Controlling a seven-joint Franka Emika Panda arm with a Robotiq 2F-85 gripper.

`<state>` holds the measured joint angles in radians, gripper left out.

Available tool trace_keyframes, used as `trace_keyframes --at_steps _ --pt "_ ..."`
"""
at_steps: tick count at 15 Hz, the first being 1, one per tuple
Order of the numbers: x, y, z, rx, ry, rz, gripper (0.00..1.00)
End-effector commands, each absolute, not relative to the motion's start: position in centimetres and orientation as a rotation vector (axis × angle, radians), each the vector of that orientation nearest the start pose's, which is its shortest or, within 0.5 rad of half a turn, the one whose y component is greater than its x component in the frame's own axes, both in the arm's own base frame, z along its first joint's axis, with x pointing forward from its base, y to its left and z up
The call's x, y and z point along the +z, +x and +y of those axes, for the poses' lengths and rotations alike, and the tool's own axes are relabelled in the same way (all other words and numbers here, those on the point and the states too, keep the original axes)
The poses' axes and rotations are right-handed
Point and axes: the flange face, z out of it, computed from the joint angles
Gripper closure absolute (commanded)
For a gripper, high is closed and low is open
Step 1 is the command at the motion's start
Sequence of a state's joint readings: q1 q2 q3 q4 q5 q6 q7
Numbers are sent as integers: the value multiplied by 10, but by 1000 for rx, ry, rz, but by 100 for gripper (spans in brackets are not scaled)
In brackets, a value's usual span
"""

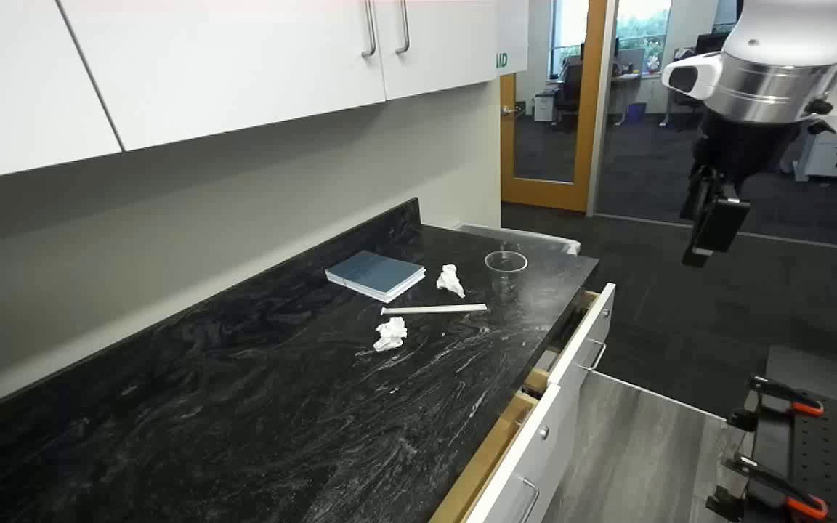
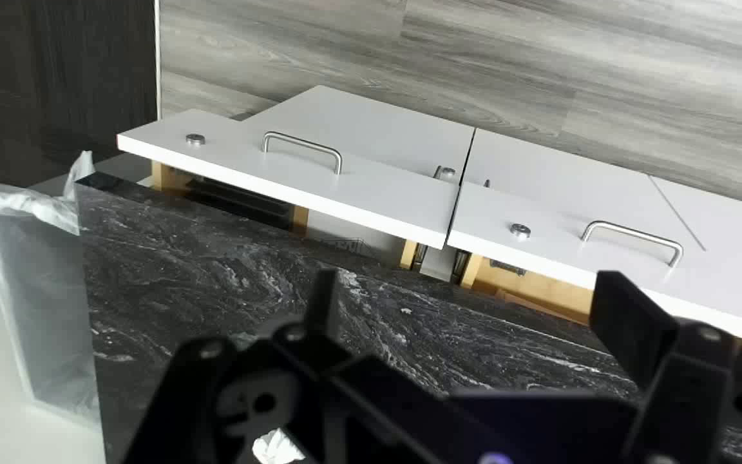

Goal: Move the cup slightly to the left

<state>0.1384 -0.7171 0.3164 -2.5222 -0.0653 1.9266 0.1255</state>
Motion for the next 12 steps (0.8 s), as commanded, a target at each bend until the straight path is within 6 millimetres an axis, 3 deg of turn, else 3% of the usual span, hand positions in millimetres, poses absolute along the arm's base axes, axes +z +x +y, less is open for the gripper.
trace_keyframes --at_steps 1,5,7,12 --pt "510 315 161 -266 -3333 -478 0" --pt "510 315 161 -266 -3333 -478 0" --pt "526 336 148 -277 -3304 -479 0" --pt "562 423 80 -342 -3239 -400 0"
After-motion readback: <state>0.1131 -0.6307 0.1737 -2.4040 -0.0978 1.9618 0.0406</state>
